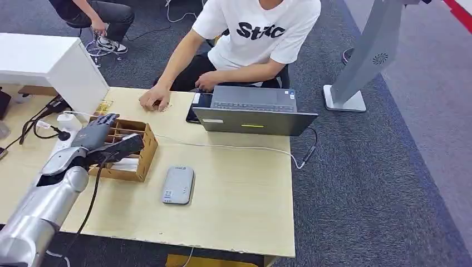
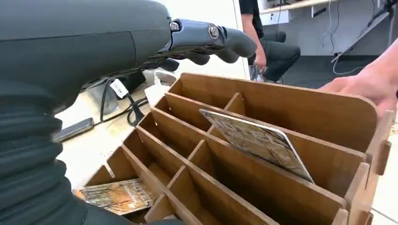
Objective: Pass the card to the sensor for recognition and then transmit it.
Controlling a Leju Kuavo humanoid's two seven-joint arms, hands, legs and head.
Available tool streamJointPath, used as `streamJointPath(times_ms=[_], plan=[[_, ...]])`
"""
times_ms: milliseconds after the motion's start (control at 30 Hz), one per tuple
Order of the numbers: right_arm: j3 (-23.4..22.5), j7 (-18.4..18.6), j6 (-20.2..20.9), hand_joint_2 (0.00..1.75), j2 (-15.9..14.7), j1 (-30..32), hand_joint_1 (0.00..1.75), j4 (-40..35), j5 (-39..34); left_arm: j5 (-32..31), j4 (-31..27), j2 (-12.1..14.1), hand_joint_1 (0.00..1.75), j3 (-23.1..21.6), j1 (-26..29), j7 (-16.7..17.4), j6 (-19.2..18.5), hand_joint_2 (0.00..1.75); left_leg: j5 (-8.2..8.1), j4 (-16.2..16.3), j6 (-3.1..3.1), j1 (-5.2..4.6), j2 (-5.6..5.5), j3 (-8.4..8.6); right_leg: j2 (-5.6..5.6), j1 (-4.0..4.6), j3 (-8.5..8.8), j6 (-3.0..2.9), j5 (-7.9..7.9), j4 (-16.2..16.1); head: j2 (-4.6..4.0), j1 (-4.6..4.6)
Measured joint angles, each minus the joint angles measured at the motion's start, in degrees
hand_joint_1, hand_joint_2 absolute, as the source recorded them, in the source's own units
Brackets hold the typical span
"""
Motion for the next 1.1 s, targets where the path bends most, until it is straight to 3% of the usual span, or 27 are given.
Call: streamJointPath(times_ms=[100, 133, 200, 267, 1100], plan=[[0.0, 0.0, 0.0, 1.75, 0.0, 0.0, 0.00, 0.0, 0.1, -0.5, 0.1, -0.4, 0.02, 0.0, 0.3, -0.6, 2.6, 1.75, 0.00, 0.0, 0.00, 0.00, 0.00, 0.00, 0.00, 0.00, 0.00, 0.00, 0.00, 0.0, 0.00, 0.00], [0.0, 0.0, 0.0, 1.75, 0.0, 0.0, 0.00, 0.0, 0.3, -0.5, 0.1, -0.5, 0.14, 0.0, 0.5, -0.9, 3.1, 1.75, 0.00, 0.0, 0.00, 0.00, -0.01, 0.00, 0.00, 0.00, 0.00, 0.00, 0.00, 0.0, 0.00, 0.00], [0.0, 0.0, 0.0, 1.75, 0.0, 0.0, 0.00, 0.0, 0.4, -0.5, 0.1, -0.7, 1.61, 0.0, 0.6, -1.1, 3.6, 1.75, 0.00, 0.0, 0.00, 0.00, 0.00, 0.00, 0.00, 0.00, 0.00, 0.00, 0.00, 0.0, 0.00, 0.02], [0.0, 0.0, 0.0, 1.75, 0.0, 0.0, 0.00, 0.0, 0.5, -0.6, 0.1, -0.9, 1.75, 0.0, 0.8, -1.1, 4.4, 1.75, 0.00, 0.0, 0.00, 0.00, 0.00, 0.00, 0.00, 0.00, 0.00, 0.00, 0.00, 0.0, 0.00, 0.00], [0.1, 0.2, 0.0, 1.75, 0.0, 0.0, 0.00, 0.0, 1.1, -1.4, -0.1, -2.4, 1.75, 0.0, 1.5, -2.0, 7.3, 1.75, 0.00, 0.0, 0.00, 0.00, 0.00, 0.00, 0.00, 0.00, 0.01, 0.00, 0.00, 0.0, 0.00, 0.00]])
